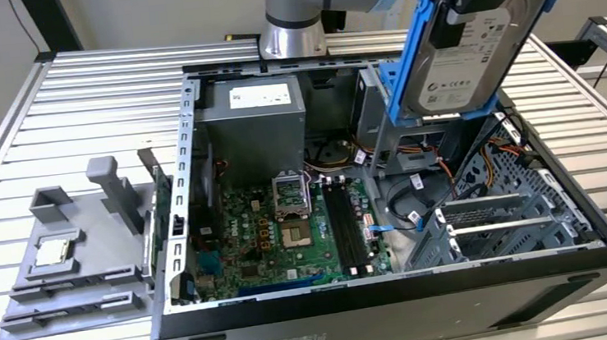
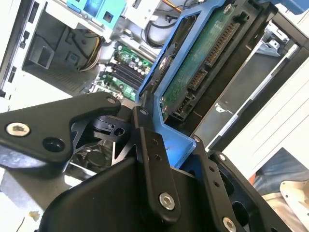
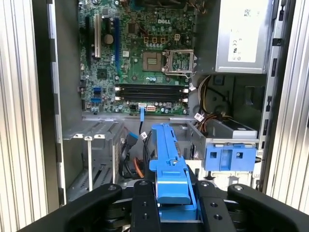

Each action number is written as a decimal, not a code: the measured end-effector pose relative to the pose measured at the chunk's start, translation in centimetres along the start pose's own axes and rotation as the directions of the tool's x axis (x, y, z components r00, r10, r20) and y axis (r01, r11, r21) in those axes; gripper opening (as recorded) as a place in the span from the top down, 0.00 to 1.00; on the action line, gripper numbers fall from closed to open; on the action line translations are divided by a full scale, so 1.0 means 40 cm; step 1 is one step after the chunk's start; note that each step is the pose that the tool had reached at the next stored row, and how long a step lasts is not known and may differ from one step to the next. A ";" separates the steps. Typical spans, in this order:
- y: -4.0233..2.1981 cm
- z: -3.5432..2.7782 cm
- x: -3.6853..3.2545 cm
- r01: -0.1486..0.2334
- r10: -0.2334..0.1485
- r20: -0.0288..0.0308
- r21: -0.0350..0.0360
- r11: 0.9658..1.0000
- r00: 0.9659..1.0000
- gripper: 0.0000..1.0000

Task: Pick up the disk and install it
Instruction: 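Pick up the disk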

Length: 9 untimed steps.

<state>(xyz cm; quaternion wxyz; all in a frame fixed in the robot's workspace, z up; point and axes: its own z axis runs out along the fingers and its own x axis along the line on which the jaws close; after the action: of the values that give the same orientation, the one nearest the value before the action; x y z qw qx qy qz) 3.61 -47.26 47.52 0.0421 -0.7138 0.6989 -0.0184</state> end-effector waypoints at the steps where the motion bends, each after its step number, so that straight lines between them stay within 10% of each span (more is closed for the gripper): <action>1: 0.000 0.000 0.003 0.000 0.000 0.000 0.000 1.000 1.000 1.00; 9: 0.000 -0.001 0.020 0.000 0.000 0.000 0.000 1.000 1.000 1.00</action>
<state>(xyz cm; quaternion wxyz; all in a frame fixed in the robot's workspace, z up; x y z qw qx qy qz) 3.62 -48.06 47.51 0.0421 -0.7137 0.6989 -0.0184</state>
